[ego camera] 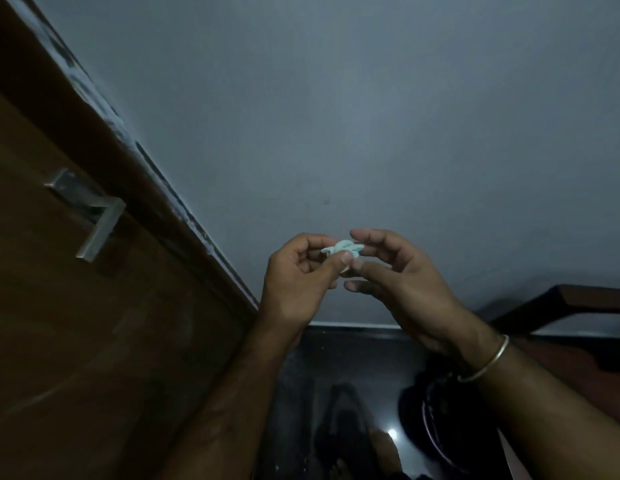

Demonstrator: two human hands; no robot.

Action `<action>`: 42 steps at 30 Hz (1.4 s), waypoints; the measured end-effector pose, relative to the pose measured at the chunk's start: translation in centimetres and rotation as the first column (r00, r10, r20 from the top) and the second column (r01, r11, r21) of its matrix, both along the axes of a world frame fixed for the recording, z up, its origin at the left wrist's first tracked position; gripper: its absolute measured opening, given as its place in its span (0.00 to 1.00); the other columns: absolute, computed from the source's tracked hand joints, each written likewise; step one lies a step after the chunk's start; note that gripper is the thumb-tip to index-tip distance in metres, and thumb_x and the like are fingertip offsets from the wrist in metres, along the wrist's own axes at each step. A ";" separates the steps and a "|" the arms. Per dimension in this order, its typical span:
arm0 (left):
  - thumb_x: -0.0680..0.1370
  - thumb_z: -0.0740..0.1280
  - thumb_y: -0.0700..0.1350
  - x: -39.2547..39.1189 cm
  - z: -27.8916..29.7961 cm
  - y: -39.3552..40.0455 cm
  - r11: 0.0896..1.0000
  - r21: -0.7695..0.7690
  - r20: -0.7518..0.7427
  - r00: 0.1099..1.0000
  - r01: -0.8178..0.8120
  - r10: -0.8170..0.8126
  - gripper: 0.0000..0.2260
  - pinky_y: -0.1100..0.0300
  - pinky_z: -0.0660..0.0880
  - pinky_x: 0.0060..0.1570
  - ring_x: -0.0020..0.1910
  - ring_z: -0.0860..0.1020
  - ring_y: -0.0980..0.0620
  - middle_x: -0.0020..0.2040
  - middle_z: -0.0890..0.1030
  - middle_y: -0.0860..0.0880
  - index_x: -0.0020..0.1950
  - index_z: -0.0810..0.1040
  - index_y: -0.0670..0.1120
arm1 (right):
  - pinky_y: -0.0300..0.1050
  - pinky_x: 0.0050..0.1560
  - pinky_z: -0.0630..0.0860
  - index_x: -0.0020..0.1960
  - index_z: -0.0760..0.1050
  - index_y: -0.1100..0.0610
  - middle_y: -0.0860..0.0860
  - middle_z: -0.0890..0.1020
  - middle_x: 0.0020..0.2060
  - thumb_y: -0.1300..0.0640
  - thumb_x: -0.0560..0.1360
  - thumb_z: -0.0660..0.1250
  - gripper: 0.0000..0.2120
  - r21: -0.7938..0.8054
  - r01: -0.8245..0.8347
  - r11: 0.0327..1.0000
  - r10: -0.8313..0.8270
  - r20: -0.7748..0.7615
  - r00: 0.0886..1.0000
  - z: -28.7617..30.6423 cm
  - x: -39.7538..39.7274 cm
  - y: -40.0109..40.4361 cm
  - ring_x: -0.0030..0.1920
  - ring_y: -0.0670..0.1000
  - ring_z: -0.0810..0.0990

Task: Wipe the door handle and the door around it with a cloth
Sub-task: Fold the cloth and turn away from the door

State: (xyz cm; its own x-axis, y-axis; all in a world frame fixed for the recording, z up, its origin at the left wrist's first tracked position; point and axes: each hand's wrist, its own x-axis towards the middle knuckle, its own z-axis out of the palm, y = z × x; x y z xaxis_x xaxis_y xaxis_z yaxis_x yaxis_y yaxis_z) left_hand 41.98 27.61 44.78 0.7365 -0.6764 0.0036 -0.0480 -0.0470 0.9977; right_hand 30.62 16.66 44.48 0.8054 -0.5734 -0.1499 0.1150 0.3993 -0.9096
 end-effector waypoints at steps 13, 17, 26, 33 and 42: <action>0.74 0.72 0.36 -8.6 -7.1 -6.1 0.986 0.055 -0.283 0.950 0.155 -0.133 0.05 0.61 0.79 0.39 0.41 0.84 0.50 0.44 0.84 0.46 0.48 0.81 0.44 | 0.40 0.38 0.81 0.50 0.80 0.58 0.59 0.83 0.42 0.72 0.73 0.68 0.11 0.201 0.295 0.934 -0.268 -0.148 0.952 -7.0 -9.9 -3.9 0.37 0.53 0.83; 0.76 0.71 0.37 -13.0 -9.6 -8.3 0.969 0.106 -0.279 0.942 0.225 -0.188 0.06 0.61 0.79 0.37 0.39 0.83 0.53 0.45 0.84 0.45 0.50 0.82 0.45 | 0.40 0.38 0.81 0.55 0.78 0.60 0.58 0.83 0.43 0.69 0.75 0.68 0.11 0.220 0.308 0.925 -0.265 -0.204 0.942 -9.3 -14.7 -4.7 0.37 0.52 0.83; 0.78 0.66 0.33 -22.5 -17.9 -10.9 0.839 0.298 -0.518 0.815 0.456 -0.259 0.12 0.62 0.78 0.50 0.50 0.81 0.52 0.55 0.83 0.42 0.59 0.79 0.43 | 0.40 0.39 0.79 0.41 0.82 0.58 0.57 0.85 0.37 0.69 0.70 0.72 0.08 -0.164 0.384 0.909 -0.404 -0.576 0.710 -16.1 -24.6 -5.9 0.35 0.47 0.81; 0.77 0.60 0.27 -26.1 -24.3 -10.8 0.634 0.553 -0.467 0.831 0.540 -0.302 0.17 0.59 0.72 0.60 0.63 0.77 0.43 0.62 0.79 0.37 0.64 0.76 0.35 | 0.30 0.33 0.72 0.37 0.79 0.50 0.43 0.83 0.32 0.59 0.67 0.75 0.07 -0.382 0.279 0.881 -0.473 -0.738 0.482 -22.8 -29.1 -6.9 0.31 0.38 0.79; 0.77 0.57 0.25 -27.4 -28.8 -8.3 0.570 0.618 -0.471 0.836 0.541 -0.282 0.16 0.65 0.73 0.54 0.49 0.77 0.52 0.58 0.79 0.35 0.62 0.75 0.32 | 0.25 0.47 0.68 0.59 0.81 0.56 0.49 0.83 0.52 0.62 0.72 0.73 0.16 -0.213 0.166 0.963 -0.265 -0.865 0.426 -28.8 -29.9 -7.6 0.55 0.48 0.80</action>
